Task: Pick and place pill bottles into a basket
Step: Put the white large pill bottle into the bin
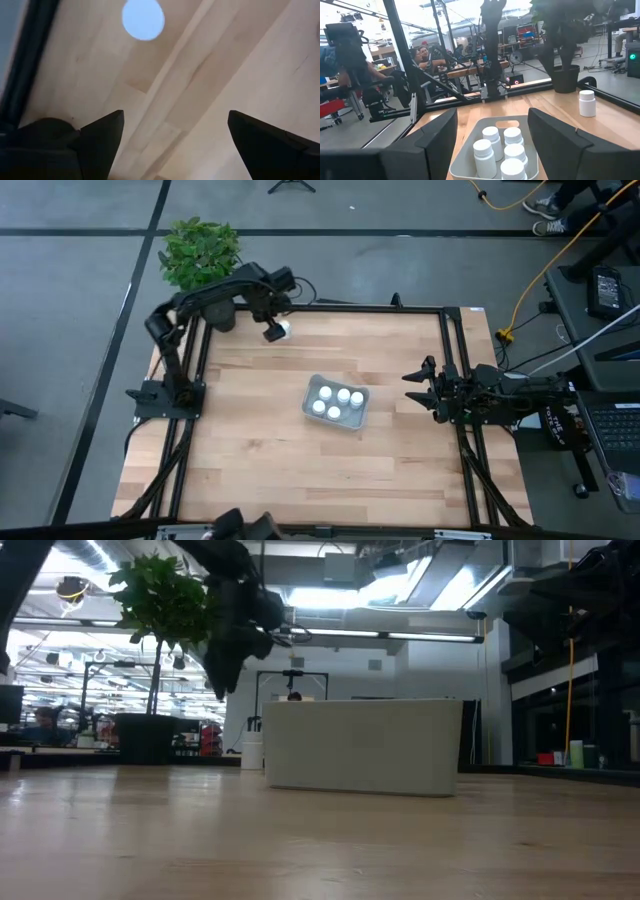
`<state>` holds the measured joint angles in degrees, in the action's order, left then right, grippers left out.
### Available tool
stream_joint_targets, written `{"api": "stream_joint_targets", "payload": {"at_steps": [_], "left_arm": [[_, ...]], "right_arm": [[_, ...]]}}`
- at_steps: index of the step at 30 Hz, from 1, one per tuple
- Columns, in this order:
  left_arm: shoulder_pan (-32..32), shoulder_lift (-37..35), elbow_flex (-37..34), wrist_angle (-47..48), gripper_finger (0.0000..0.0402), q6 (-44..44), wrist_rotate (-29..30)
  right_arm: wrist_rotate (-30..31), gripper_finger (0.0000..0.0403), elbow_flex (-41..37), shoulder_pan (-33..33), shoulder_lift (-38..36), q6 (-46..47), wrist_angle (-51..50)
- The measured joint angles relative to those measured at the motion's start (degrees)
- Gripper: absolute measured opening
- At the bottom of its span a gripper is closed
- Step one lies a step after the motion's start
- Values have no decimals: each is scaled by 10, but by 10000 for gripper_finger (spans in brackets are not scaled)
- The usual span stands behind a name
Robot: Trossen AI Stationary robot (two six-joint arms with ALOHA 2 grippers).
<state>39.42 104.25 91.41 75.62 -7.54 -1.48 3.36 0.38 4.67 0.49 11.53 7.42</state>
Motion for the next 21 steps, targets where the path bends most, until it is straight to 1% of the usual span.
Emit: {"api": "stream_joint_targets", "payload": {"at_steps": [3, 9, 12, 21], "left_arm": [[1, -27, -16, -28, 352, 7, 1], [1, -36, -17, -114, 352, 7, -13], [2, -27, -17, -148, 352, 4, -15], [20, 39, -17, -169, 352, -20, -14]], "right_arm": [[0, 245, 0, 0, 0, 0, 0], [0, 245, 0, 0, 0, 0, 0], [0, 245, 0, 0, 0, 0, 0], [0, 245, 0, 0, 0, 0, 0]]}}
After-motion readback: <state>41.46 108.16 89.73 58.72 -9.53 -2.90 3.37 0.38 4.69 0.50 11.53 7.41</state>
